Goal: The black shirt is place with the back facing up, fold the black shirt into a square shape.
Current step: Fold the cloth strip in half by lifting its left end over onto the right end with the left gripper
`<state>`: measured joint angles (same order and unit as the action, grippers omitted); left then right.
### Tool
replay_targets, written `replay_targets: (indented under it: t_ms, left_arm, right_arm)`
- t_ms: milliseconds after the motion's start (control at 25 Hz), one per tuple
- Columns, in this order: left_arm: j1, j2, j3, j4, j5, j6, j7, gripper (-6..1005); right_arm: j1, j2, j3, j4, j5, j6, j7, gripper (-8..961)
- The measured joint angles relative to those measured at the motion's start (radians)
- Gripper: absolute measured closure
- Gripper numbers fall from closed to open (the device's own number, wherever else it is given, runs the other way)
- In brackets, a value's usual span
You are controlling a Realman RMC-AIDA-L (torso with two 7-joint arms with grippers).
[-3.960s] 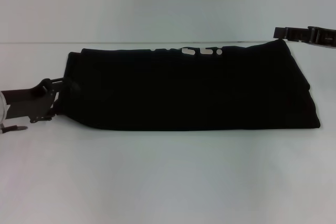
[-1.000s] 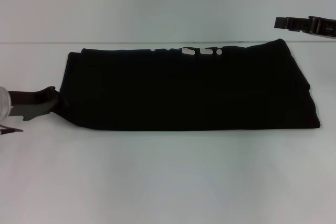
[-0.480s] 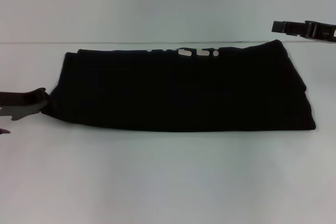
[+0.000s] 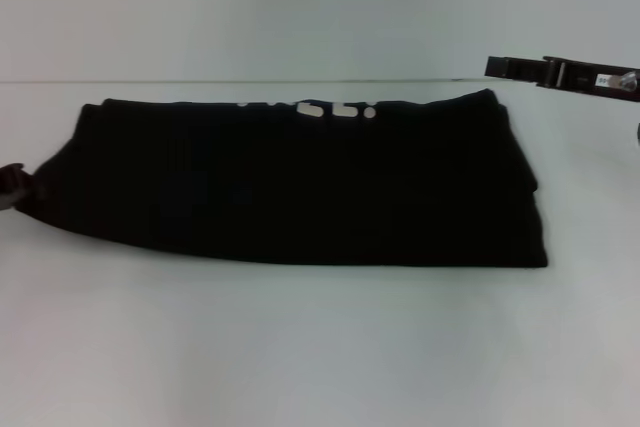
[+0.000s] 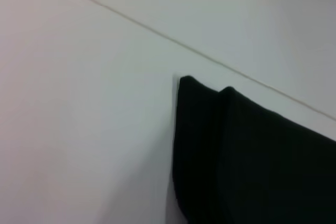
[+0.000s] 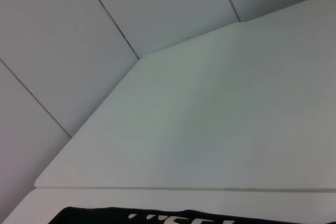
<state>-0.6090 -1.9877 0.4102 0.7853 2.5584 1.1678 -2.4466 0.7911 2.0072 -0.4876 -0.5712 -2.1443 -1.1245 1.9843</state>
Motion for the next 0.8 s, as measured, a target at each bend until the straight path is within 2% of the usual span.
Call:
replay_targets:
  t_ms: [160,400,520,600,800]
  left_arm:
    - [0.022,0.007,-0.002,0.046,0.005,0.016,0.000,993]
    - [0.048,0.021,-0.019,0.096,0.024,0.038,0.001,993]
    - [0.050,0.022,-0.031,0.103,0.033,0.042,0.001,993]
    - [0.057,0.031,-0.068,0.129,0.073,0.052,0.004,993]
    - [0.059,0.043,-0.089,0.173,0.117,0.066,0.011,992]
  right_arm:
    - [0.005,0.011,-0.001,0.000,0.003,0.011,-0.002,339]
    - [0.010,0.015,-0.003,0.001,0.016,0.015,-0.003,347]
    - [0.013,0.015,-0.003,0.001,0.021,0.016,-0.004,347]
    - [0.014,0.014,-0.003,0.001,0.023,0.019,-0.004,346]
    - [0.016,0.006,-0.003,0.001,0.024,0.022,-0.004,346]
